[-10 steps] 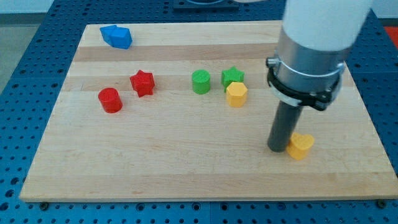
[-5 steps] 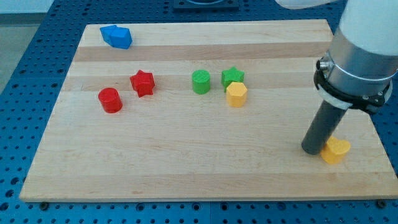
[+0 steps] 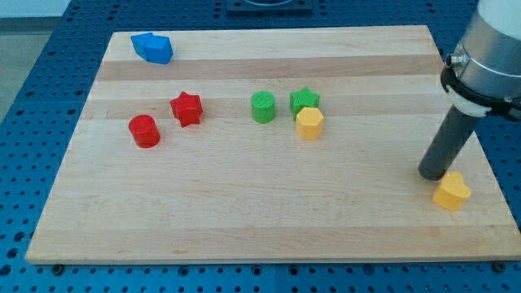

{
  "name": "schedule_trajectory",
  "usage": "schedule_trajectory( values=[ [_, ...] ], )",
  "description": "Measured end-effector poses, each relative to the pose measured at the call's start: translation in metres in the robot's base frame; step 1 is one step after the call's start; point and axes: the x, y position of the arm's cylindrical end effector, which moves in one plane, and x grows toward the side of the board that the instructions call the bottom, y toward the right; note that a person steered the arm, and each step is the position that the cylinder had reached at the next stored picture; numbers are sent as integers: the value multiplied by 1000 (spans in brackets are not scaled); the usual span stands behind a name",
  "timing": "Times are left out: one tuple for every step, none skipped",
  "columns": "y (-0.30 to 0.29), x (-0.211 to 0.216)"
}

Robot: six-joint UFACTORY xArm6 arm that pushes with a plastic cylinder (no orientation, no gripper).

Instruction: Move the heart to the bottom right of the board

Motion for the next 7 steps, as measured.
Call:
schedule_trajectory(
  values=[
    [0,-1],
    [-1,-1],
    [0,-1],
    [3,-1],
    [3,2],
    [3,15],
    [3,27]
  ],
)
